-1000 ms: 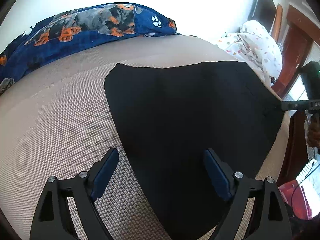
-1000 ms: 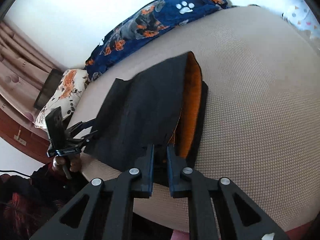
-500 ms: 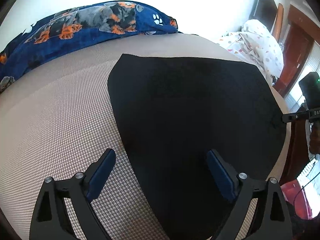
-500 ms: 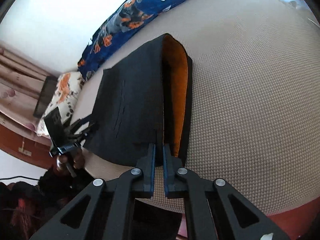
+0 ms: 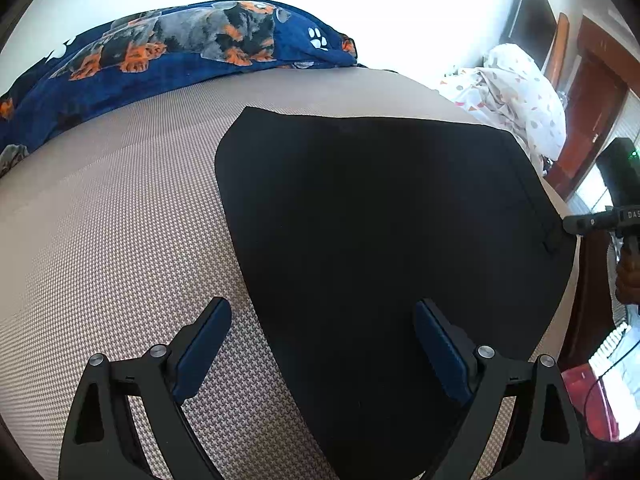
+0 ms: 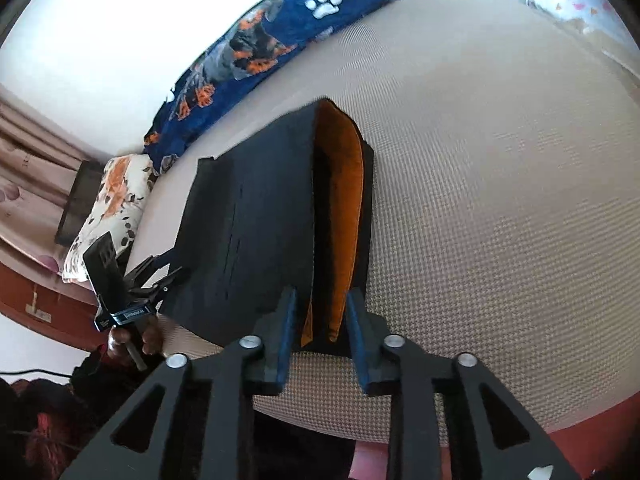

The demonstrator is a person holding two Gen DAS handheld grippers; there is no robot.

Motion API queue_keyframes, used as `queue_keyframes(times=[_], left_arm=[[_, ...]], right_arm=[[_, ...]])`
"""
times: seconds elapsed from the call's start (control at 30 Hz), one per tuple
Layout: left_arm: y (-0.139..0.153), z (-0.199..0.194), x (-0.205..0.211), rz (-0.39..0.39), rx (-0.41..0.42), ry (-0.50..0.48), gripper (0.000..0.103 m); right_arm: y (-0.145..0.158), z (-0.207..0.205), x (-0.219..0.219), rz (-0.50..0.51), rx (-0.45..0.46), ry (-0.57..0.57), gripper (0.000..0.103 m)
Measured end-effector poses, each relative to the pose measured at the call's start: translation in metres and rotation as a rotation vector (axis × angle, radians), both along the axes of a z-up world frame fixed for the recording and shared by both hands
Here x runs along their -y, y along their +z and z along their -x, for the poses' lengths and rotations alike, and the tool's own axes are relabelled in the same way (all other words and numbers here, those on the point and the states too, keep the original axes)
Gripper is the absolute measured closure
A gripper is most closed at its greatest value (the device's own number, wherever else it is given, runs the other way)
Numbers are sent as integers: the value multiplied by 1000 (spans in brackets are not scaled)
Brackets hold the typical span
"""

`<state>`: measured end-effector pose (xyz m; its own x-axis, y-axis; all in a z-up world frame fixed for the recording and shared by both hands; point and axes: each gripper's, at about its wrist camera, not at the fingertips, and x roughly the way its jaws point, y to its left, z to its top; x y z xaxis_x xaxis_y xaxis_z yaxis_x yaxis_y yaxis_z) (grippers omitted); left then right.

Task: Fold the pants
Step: 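Fold the held waistband end over the trousers with the right tool, then open the right tool to release the folded waistband end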

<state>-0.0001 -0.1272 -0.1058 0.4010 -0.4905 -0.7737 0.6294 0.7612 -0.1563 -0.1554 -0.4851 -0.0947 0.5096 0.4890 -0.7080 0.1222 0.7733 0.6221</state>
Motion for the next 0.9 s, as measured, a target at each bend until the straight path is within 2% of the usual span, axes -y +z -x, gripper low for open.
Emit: queue_keyframes(times=[0.03,0.1,0.23,0.3,0.43,0.57,0.7,0.83,0.9], left_arm=[[0,0,0,0,0,0,11],[1,0,0,-3,3,2,11],[2,0,-2,-3,15,2,11],[3,0,-3,5,12,3,11],[7,3,-6,26,-2,-5,11],[15,4,-10,44,11,-2,11],[18,-1,-17,55,23,12,11],[10,-14,-23,84,-64,3,11],[5,-19,-21,58,-83,11,11]], right_arm=[[-4,-1,-2,-12,-13,6,71],[-11,-2,-7,-10,-28,25,77],[-9,2,-5,-44,2,22,84],[-16,-1,-6,-13,-23,38,83],[-17,-1,0,-68,-8,4,69],[-9,-4,4,-20,9,-12,52],[-13,-17,5,4,3,3,48],[-23,-30,-2,-1,-15,39,48],[-24,-34,-5,14,-13,53,47]])
